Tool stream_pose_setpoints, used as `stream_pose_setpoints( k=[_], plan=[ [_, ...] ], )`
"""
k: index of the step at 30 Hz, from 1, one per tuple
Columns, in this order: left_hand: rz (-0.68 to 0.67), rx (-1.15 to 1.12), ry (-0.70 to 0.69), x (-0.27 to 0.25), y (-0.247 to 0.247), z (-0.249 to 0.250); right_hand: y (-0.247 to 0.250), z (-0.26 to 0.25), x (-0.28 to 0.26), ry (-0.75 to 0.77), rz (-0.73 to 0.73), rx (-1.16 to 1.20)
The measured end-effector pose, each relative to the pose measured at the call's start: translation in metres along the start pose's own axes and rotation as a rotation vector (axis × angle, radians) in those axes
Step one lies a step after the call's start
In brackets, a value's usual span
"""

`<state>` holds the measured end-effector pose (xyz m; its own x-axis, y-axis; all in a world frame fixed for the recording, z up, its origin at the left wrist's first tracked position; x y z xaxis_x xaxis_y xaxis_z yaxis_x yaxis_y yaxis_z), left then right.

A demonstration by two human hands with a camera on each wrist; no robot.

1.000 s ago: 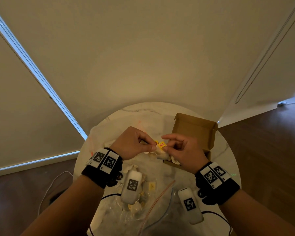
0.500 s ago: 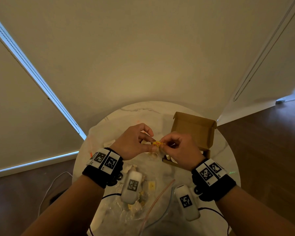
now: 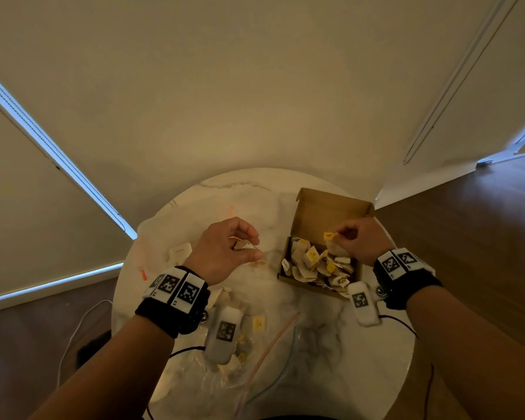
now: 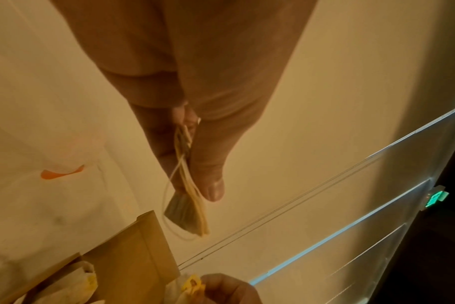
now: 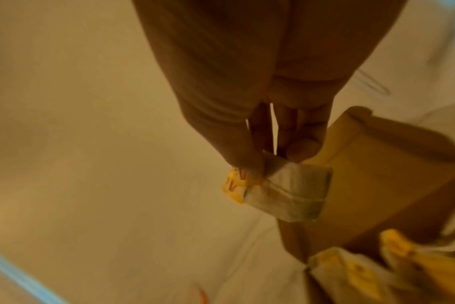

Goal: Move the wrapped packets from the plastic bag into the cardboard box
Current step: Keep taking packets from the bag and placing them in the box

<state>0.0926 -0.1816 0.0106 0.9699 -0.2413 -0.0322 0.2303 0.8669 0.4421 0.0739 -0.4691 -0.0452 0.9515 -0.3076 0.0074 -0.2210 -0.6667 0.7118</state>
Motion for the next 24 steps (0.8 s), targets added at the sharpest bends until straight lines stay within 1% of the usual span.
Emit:
stream_pose_setpoints(
  k=[3, 5, 7, 10, 12, 16, 18, 21, 23, 24],
  plan=[
    [-0.007, 0.006, 0.027, 0.002, -0.005, -0.01, -0.013, 0.045, 0.012, -0.072, -0.022, -0.162],
    [-0.008, -0.002, 0.064, 0.004, -0.008, -0.017, -0.018, 0.068, 0.019, -0.118, -0.012, -0.227],
    [-0.012, -0.021, 0.095, 0.007, -0.013, -0.023, -0.022, 0.078, 0.024, -0.141, 0.0, -0.235],
    [-0.014, -0.005, 0.109, 0.011, -0.018, -0.03, -0.036, 0.084, 0.032, -0.146, -0.018, -0.239],
    [-0.014, 0.015, 0.107, 0.013, -0.02, -0.032, -0.049, 0.091, 0.034, -0.159, -0.06, -0.261],
    [-0.011, 0.024, 0.106, 0.016, -0.023, -0.037, -0.074, 0.107, 0.028, -0.134, -0.226, -0.387],
    [-0.008, 0.014, 0.107, 0.017, -0.024, -0.039, -0.073, 0.113, 0.024, -0.16, -0.256, -0.352],
    [-0.003, 0.009, 0.097, 0.018, -0.025, -0.038, -0.062, 0.108, 0.023, -0.141, -0.218, -0.316],
    [0.002, -0.004, 0.085, 0.017, -0.025, -0.034, -0.05, 0.088, 0.02, -0.087, -0.145, -0.294],
    [0.004, -0.012, 0.076, 0.016, -0.026, -0.031, -0.044, 0.068, 0.015, -0.032, -0.101, -0.254]
  ],
)
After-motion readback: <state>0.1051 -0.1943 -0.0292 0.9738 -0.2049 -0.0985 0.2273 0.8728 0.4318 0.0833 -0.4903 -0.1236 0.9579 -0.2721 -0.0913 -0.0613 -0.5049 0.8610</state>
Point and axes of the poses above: each hand's wrist, its own x-axis towards the middle knuckle, its own y-axis out of the back of the hand, z = x × y, the point moved 10 cm from there along x, towards the middle knuckle, and after that the axes turned 10 degrees about z, right-handed, at the moved point
